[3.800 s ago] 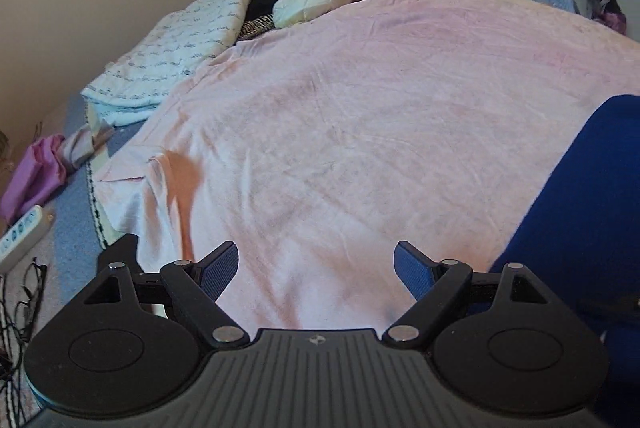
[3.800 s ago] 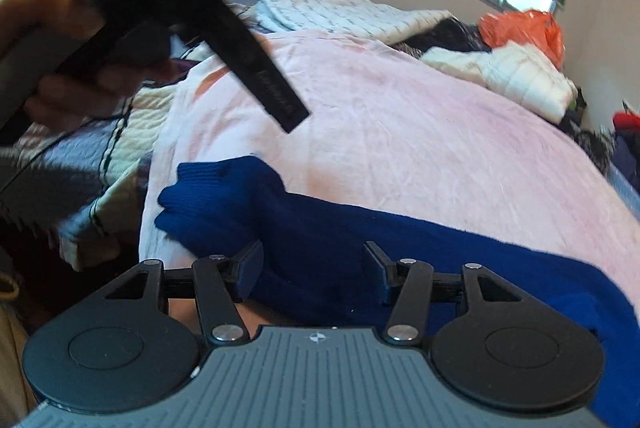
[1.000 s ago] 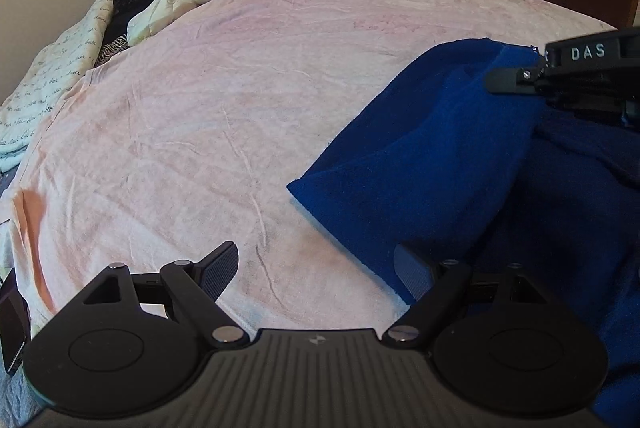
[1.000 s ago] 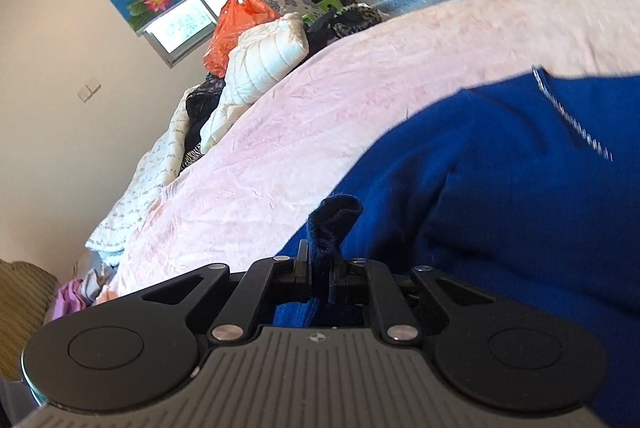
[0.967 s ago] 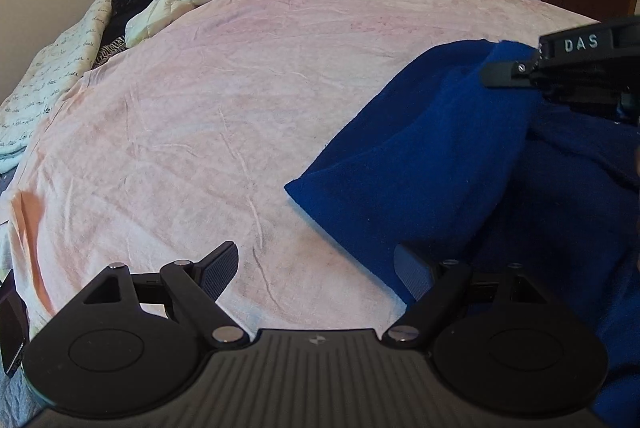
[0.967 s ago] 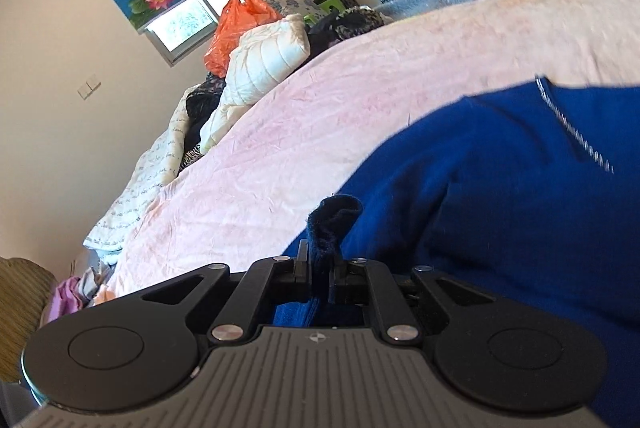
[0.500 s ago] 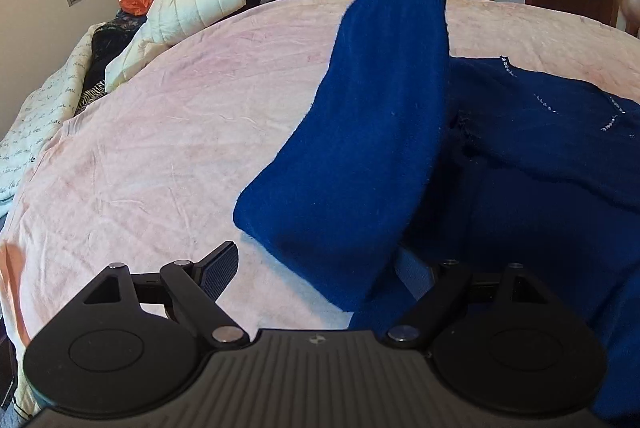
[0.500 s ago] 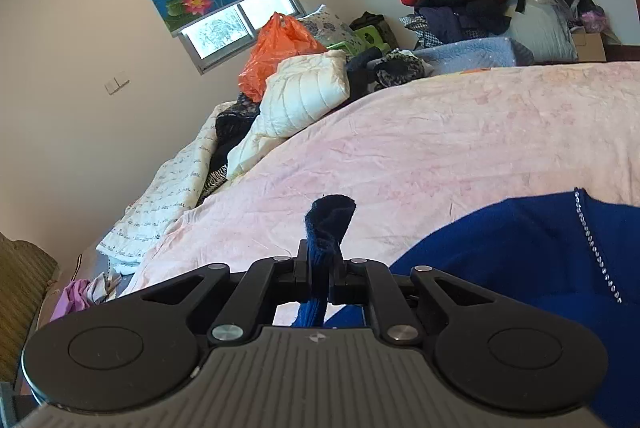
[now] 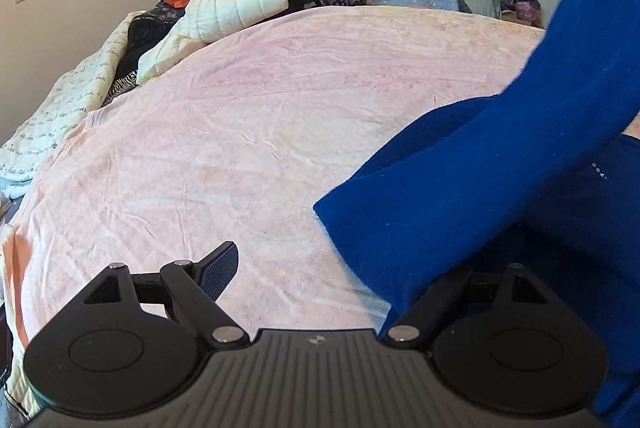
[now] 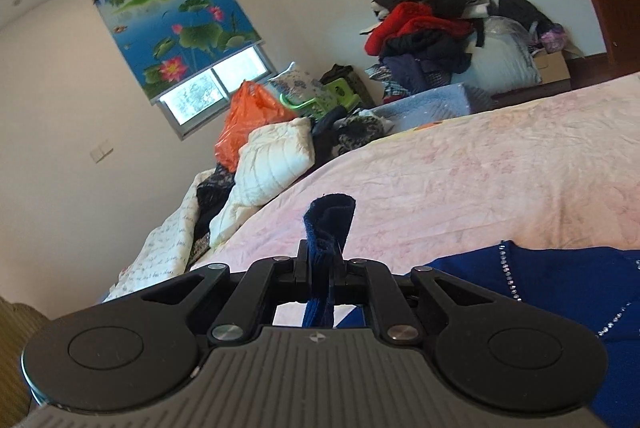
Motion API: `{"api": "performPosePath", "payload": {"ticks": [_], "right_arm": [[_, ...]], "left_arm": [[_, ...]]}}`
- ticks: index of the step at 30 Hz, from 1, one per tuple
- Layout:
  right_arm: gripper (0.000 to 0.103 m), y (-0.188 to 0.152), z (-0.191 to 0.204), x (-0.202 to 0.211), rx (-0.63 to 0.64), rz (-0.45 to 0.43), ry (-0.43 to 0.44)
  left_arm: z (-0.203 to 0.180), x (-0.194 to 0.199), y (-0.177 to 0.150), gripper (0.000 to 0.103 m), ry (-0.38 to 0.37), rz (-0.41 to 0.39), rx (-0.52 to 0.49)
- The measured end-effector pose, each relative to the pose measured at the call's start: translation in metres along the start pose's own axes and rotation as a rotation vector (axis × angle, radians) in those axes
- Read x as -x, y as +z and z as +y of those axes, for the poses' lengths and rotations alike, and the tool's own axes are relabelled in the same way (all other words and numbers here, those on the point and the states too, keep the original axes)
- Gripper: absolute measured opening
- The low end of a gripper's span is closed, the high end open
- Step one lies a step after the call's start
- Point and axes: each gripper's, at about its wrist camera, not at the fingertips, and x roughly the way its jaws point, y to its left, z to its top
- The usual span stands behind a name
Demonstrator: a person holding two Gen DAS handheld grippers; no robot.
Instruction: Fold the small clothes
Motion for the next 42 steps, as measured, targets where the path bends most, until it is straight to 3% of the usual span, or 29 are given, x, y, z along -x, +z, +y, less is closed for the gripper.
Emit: {"api": "performPosePath", "payload": {"ticks": [5,11,19,42], "right_arm": [[0.012,-0.003,-0.030,0.002,-0.054,-0.013,-0.045],[0.012,-0.007,-0.038,-0.004,-0.065,-0.015,-0.062],[0.012,-0.001,-0.060,0.006,-0.063,-0.088,-0.124],[0.012,-0.034,-0.148,0.042,-0.221,-0.144,-0.287]], "left_arm": [[-0.010,-0.006,-0.001,0.086,-0.004,0.016,-0.017],[-0.015,-0.013,0.004,0.086,-0.011,0.032,-0.012],[-0.015,-0.013,0.018,0.086,-0.006,0.008,-0.005],[-0.046,-0.014,0.008,0.086,-0.040,0.012,-0.126]]}}
